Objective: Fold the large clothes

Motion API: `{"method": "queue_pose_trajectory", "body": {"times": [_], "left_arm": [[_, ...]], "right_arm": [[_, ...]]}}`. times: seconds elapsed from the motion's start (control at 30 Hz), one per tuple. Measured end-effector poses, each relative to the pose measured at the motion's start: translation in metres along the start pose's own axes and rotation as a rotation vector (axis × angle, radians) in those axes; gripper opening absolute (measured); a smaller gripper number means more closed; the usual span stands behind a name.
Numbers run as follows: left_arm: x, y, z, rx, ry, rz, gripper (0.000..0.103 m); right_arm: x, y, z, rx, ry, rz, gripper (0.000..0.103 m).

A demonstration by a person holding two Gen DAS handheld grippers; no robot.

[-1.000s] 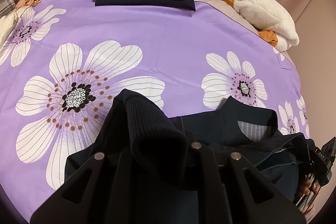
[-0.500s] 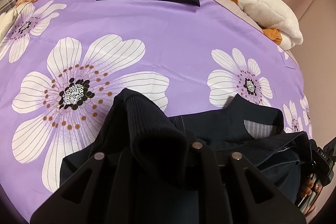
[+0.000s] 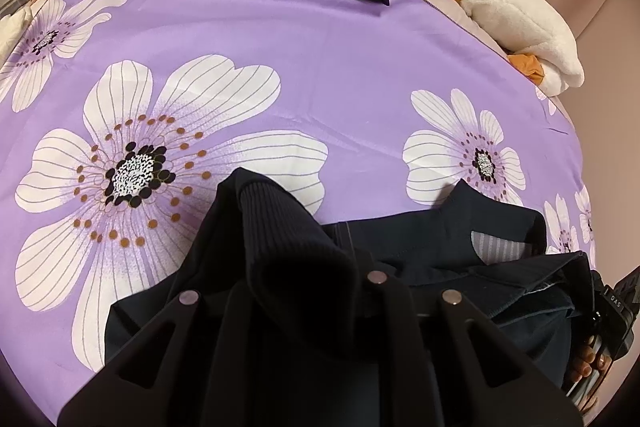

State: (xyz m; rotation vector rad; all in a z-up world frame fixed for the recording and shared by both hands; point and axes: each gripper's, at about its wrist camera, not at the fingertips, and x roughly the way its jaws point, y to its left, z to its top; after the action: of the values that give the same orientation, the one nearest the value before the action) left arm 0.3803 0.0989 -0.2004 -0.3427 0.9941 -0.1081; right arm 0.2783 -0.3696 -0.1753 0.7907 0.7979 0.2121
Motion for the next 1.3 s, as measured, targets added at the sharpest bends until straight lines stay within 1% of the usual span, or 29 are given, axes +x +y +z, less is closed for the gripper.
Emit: {"method": "queue_pose_trajectory", "body": {"times": [0.27, 0.9, 1.3], "left_arm": [[0.0023, 0.0008, 0.0008, 0.002, 0.003, 0.001, 0.016], [0.0034, 0.0033, 0.0030, -0.029, 0.015, 0.006, 0.016], [0.0026, 0.0025, 0.0020, -0.028, 0.006, 0.009, 0.016]], "right_arm": [[0.0006, -0.0009, 0.0001, 0.008, 0.001, 0.005, 0.014], [0.0016, -0.0041, 0.0027, 0.035, 0.005, 0.025, 0.014], [0.0031, -0.0062, 0.0038, 0.049, 0.004, 0.031, 0.014]]}}
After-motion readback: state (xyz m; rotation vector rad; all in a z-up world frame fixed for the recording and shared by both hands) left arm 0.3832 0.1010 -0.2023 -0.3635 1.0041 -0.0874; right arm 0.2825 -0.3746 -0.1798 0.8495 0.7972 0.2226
